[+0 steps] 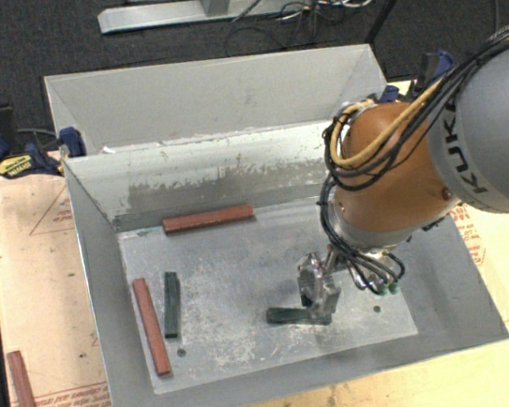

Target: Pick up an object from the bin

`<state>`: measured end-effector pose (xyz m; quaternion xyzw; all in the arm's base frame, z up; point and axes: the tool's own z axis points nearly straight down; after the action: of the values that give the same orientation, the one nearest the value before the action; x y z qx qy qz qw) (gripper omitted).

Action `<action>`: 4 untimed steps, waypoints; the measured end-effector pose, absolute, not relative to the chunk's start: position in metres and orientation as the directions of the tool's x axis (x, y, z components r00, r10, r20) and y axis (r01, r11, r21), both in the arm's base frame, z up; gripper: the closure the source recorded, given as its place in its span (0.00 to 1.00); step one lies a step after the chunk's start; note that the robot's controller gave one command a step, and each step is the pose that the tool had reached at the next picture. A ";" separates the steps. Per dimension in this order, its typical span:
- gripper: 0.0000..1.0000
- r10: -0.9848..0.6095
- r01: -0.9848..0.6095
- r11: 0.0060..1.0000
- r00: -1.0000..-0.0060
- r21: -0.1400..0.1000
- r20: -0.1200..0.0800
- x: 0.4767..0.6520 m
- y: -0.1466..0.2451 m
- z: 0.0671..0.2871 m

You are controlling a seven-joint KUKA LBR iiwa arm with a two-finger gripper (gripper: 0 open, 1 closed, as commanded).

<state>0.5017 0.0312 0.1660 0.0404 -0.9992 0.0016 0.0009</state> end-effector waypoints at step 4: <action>1.00 -0.324 -0.324 0.946 -0.946 0.001 -0.002 0.540 0.038 0.071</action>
Offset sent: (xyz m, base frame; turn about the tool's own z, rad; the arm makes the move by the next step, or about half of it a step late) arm -0.0192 0.0025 -0.0372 -0.1860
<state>0.5404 0.0378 0.0707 0.1640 -0.9865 -0.0009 -0.0010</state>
